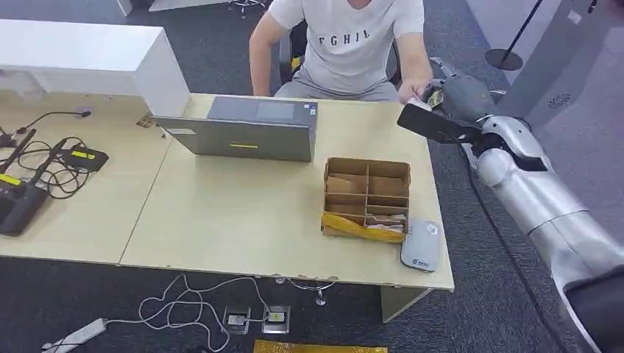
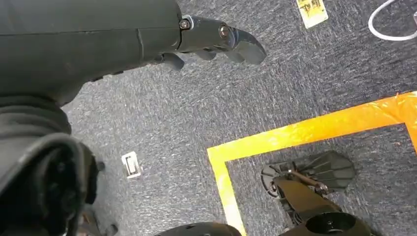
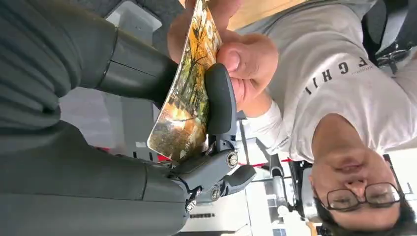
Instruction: Pass the card to the sensor for recognition and then transmit it.
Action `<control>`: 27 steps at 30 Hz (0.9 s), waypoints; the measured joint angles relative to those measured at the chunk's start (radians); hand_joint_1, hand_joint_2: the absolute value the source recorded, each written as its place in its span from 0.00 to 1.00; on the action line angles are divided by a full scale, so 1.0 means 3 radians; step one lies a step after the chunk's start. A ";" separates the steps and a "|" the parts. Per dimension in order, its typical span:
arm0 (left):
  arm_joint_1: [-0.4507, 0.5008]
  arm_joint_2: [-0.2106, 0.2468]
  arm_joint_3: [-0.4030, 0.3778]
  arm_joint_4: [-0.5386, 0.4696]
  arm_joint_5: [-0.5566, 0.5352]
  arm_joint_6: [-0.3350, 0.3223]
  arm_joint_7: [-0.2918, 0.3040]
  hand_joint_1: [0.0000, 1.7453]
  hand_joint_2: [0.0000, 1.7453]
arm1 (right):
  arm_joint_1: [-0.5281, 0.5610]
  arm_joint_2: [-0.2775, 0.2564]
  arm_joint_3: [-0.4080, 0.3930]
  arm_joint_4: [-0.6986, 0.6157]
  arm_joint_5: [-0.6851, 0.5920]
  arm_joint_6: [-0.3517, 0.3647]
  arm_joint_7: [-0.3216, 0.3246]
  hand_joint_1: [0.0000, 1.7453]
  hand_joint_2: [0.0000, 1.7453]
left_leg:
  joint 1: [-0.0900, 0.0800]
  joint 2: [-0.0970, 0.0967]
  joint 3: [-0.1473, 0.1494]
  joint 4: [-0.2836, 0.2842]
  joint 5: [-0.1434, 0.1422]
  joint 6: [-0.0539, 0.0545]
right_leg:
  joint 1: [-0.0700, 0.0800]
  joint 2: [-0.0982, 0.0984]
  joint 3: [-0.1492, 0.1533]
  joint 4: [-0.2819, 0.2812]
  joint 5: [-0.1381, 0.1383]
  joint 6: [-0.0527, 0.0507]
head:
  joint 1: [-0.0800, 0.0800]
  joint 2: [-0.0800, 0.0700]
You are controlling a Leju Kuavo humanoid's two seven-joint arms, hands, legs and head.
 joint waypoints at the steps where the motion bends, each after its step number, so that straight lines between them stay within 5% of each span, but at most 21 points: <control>1: 0.0001 0.0000 -0.0006 0.0000 0.0000 0.0000 0.0000 0.00 0.00 | 0.0000 0.0014 -0.0015 0.0045 0.0015 0.0000 0.0000 1.00 1.00 | 0.0000 -0.0001 0.0000 0.0000 0.0000 0.0000 | 0.0000 0.0000 0.0000 0.0000 0.0000 0.0000 | 0.0000 0.0000; 17: 0.0006 0.0000 -0.0011 0.0000 0.0000 0.0001 0.0000 0.00 0.00 | 0.0011 0.0061 -0.0069 0.0188 0.0075 0.0001 0.0000 1.00 1.00 | 0.0000 0.0000 -0.0001 0.0000 0.0000 0.0000 | 0.0000 0.0000 0.0000 0.0000 0.0000 0.0000 | -0.0001 0.0000; 18: 0.0007 0.0000 -0.0011 0.0000 0.0000 0.0003 0.0000 0.00 0.00 | 0.0019 0.0077 -0.0103 0.0243 0.0112 0.0005 0.0000 0.00 1.00 | 0.0000 0.0000 -0.0001 0.0000 0.0000 0.0000 | 0.0000 0.0000 -0.0001 0.0000 0.0000 0.0000 | 0.0000 0.0000; 27: 0.0024 -0.0004 -0.0013 0.0000 0.0000 0.0022 0.0000 0.00 0.00 | 0.0159 0.0078 -0.0238 0.0325 0.0382 -0.0057 0.0089 0.00 1.00 | 0.0000 0.0001 0.0002 0.0001 0.0000 0.0000 | 0.0000 0.0001 0.0000 -0.0001 0.0000 0.0000 | 0.0000 0.0000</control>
